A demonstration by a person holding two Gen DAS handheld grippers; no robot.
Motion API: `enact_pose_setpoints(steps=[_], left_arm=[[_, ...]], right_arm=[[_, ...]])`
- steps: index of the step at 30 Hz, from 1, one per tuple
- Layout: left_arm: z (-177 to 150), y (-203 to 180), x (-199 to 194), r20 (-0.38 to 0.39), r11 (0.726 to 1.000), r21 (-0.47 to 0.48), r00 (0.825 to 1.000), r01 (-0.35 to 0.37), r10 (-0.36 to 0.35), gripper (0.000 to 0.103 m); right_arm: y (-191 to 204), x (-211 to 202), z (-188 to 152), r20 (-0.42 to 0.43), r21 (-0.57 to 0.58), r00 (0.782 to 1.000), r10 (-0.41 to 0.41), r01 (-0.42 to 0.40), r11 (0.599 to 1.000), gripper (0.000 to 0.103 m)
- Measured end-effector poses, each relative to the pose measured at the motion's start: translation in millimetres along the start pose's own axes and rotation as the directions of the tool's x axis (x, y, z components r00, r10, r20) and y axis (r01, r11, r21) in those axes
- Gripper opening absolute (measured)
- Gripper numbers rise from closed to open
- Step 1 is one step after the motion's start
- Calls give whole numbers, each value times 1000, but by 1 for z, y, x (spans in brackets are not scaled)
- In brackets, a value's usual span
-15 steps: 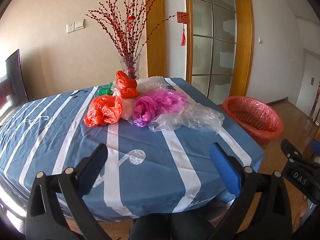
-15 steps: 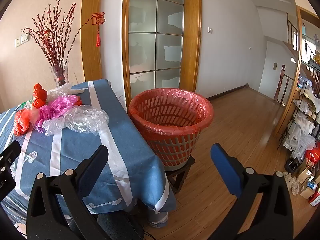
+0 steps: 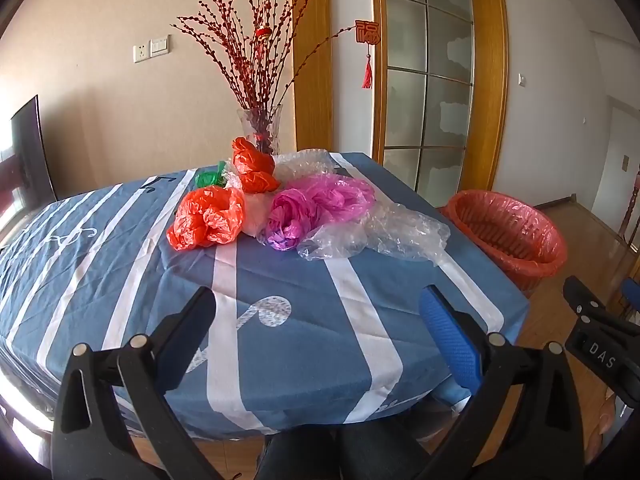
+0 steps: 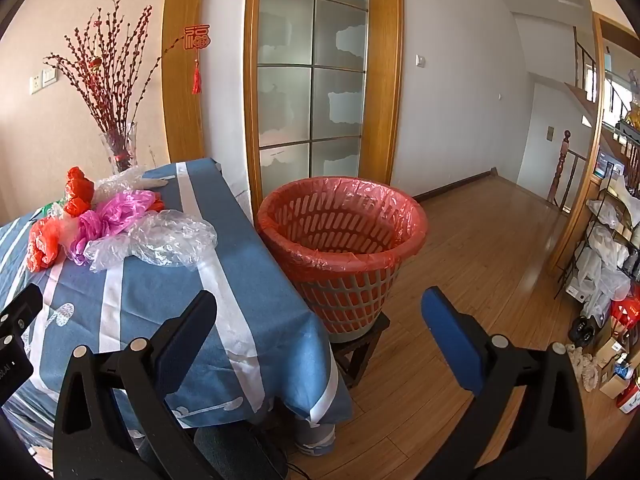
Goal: Collect trash
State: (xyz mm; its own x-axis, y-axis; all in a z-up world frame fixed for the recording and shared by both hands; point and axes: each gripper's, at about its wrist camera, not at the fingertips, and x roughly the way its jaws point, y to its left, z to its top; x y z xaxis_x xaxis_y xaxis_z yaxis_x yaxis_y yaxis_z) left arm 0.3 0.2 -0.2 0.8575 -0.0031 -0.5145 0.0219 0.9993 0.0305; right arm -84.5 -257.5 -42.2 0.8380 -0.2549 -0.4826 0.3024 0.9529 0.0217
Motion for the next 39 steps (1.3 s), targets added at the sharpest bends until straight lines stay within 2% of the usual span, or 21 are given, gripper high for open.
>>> enact_pose_setpoints(steps=[5,39], left_arm=[[-9,-2,4,-2,1000,0,1000,1,-1,99],[-12,-1,6,-14,1000,-4,1000,5,-5,99]], right_arm=[[0,0,0,-1,0,1000,0,0,1000,101],[0,1,-1,-2,0,1000,0,0,1000,101]])
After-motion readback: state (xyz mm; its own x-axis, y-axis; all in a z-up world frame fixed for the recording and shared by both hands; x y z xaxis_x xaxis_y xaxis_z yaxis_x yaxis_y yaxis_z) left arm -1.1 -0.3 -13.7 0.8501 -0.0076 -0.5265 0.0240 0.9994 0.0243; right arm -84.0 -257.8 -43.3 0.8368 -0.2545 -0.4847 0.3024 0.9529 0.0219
